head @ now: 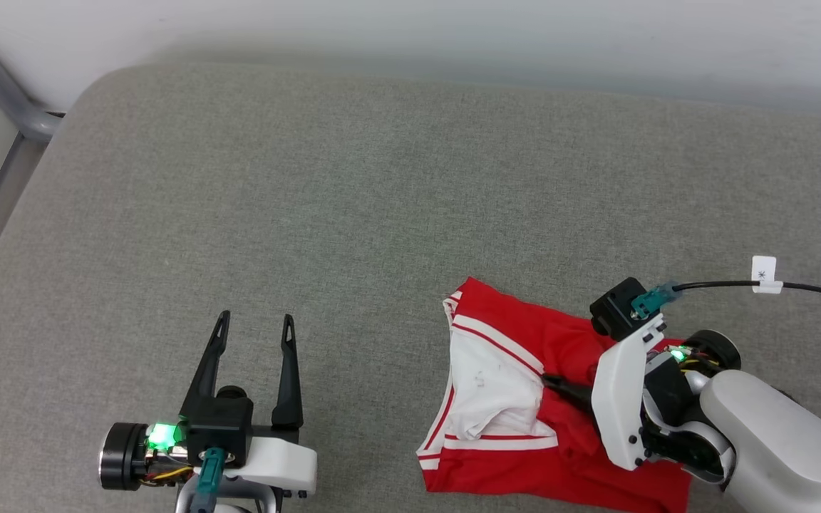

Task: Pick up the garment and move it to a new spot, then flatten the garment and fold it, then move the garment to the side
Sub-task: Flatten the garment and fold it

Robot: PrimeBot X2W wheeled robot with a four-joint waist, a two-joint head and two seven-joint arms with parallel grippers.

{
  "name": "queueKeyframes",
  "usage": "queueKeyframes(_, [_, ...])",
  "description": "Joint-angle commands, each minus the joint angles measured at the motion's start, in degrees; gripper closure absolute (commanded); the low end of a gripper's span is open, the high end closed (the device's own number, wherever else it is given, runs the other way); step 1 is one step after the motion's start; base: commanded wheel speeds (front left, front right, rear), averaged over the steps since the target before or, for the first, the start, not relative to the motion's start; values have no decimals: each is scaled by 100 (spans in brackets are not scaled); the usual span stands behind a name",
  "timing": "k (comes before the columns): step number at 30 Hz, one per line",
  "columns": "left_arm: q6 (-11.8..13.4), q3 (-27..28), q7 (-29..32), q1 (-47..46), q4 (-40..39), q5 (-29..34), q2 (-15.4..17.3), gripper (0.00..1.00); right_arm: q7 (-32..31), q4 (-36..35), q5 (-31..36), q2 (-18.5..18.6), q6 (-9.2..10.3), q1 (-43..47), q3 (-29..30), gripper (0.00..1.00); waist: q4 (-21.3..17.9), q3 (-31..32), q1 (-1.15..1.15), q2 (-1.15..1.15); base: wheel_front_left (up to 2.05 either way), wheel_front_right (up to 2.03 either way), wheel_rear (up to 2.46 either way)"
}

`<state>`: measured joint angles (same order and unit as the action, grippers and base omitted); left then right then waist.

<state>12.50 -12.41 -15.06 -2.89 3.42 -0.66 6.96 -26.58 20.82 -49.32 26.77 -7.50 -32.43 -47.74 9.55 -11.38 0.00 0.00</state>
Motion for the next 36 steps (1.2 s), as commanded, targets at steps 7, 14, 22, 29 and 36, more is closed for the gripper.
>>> queueKeyframes(7, [-84,71,-15,107,66,-13,95,0,1309,-488,239,333,4,18,-77,0,-251,377,0,0,0,0,0])
queueKeyframes(14, [-121,126,-14,245,43,-51,144,0,2267,-647,749,487,4,361,657,0,-484,603,0,0,0,0,0])
queueKeyframes(22, [-168,195,-14,380,-52,-40,206,0,3371,-685,1902,234,4,1136,2290,0,-781,774,0,0,0,0,0])
queueKeyframes(29, [-192,220,-14,428,-97,-41,215,0,4016,-957,3062,-464,4,1977,3739,0,-962,881,0,0,0,0,0])
queueKeyframes(36, [-214,226,-14,543,-141,-39,233,0,4161,-1480,3668,-1279,4,2781,4566,0,-1075,1023,0,0,0,0,0])
